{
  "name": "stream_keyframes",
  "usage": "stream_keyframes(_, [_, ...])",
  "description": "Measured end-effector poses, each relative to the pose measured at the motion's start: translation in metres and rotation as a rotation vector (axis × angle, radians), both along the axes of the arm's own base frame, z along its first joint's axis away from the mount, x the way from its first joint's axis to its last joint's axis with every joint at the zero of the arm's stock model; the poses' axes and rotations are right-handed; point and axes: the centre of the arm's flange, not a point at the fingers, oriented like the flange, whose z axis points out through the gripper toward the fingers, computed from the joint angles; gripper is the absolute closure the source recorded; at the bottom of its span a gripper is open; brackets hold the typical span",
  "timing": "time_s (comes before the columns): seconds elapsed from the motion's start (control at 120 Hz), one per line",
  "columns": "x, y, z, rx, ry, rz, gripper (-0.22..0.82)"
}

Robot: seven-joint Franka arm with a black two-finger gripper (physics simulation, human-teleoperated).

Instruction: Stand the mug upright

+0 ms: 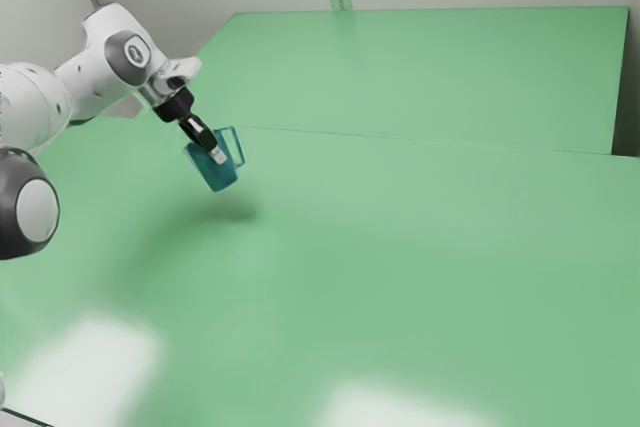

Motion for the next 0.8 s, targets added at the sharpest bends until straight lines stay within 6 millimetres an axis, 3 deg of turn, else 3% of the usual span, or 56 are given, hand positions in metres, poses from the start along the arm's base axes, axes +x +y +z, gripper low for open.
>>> stream_keyframes(0.092, [0.007,-0.018,0.000,0.226,0.028,-0.048,0.78])
stream_keyframes(0.217, [0.002,-0.016,-0.039,0.384,0.066,-0.003,0.77])
stream_keyframes(0.558, [-0.001,-0.018,-0.077,0.434,0.002,0.243,0.77])
stream_keyframes(0.8, [-0.004,-0.018,-0.084,0.407,-0.004,0.371,0.29])
